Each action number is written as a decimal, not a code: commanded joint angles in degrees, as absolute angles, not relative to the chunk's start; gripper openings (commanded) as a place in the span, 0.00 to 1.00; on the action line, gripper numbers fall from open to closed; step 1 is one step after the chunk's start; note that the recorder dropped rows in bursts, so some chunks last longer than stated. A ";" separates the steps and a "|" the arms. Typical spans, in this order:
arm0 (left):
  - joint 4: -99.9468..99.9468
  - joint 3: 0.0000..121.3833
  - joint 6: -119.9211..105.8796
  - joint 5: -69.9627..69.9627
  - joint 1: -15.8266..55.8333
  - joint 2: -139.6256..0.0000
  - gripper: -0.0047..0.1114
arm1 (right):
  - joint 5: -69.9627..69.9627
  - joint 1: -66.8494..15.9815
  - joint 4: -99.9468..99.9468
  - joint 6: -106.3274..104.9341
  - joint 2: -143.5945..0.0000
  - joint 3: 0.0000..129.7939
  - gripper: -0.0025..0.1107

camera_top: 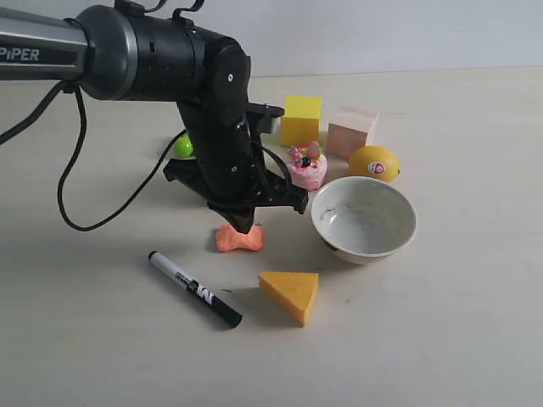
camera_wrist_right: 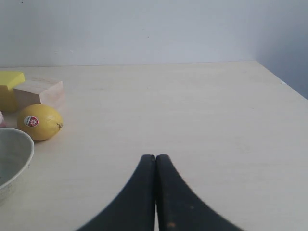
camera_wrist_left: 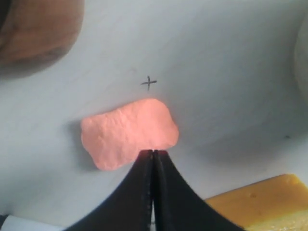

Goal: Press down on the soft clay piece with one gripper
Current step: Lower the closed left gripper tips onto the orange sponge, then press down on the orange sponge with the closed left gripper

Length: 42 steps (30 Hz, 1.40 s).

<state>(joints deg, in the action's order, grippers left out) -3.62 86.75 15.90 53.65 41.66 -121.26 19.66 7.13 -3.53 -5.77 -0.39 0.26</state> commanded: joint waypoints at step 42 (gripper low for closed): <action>-1.90 87.29 16.60 55.93 41.76 -131.10 0.04 | 19.33 7.36 -3.42 -5.94 0.00 0.00 0.02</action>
<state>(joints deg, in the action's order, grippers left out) 0.00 88.45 16.69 53.95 41.66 -126.86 19.66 7.13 -3.53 -5.77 -0.39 0.26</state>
